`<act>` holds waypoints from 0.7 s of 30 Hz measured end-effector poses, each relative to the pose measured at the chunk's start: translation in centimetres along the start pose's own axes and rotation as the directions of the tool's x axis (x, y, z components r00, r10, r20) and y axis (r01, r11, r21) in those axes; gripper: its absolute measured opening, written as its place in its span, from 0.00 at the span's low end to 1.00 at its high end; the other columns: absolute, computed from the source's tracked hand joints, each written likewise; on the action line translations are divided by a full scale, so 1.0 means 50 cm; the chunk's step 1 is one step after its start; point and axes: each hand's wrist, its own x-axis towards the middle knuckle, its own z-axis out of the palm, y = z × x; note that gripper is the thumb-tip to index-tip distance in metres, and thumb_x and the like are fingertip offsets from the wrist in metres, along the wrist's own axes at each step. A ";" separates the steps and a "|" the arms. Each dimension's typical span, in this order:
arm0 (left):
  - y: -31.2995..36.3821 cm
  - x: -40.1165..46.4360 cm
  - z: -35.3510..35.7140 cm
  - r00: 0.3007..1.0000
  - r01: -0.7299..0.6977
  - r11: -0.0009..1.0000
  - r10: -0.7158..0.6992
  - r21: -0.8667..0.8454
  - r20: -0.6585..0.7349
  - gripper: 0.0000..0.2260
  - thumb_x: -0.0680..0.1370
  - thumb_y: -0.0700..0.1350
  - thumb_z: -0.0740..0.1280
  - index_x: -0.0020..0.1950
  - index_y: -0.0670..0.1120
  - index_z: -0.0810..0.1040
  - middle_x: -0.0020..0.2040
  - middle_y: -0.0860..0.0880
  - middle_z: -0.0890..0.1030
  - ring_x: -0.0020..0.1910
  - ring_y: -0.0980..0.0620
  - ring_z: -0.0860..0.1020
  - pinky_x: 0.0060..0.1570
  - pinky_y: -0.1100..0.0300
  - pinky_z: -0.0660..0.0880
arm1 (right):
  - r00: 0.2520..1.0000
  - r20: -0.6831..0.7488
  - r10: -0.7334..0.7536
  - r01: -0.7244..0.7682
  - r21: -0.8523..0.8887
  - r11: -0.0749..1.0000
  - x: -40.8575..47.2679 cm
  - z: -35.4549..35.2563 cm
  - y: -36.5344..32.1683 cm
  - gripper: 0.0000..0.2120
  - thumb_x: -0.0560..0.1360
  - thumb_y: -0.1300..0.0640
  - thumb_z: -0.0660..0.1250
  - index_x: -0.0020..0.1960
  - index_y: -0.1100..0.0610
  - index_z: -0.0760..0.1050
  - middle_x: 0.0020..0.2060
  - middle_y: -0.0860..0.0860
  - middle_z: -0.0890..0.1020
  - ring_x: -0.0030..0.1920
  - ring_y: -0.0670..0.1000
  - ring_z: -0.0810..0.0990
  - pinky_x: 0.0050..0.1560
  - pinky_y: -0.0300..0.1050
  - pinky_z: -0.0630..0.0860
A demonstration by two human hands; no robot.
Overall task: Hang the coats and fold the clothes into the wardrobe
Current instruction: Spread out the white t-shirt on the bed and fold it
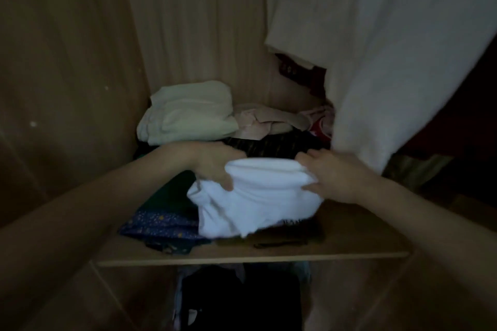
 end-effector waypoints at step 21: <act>0.044 0.153 0.264 0.975 0.220 0.931 -0.213 0.293 -0.055 0.27 0.79 0.58 0.59 0.76 0.50 0.61 0.67 0.45 0.69 0.65 0.43 0.67 0.60 0.51 0.64 | 0.988 0.069 0.135 -0.151 0.466 0.872 0.024 0.307 0.041 0.21 0.75 0.57 0.53 0.65 0.56 0.74 0.62 0.54 0.74 0.60 0.55 0.73 0.56 0.44 0.66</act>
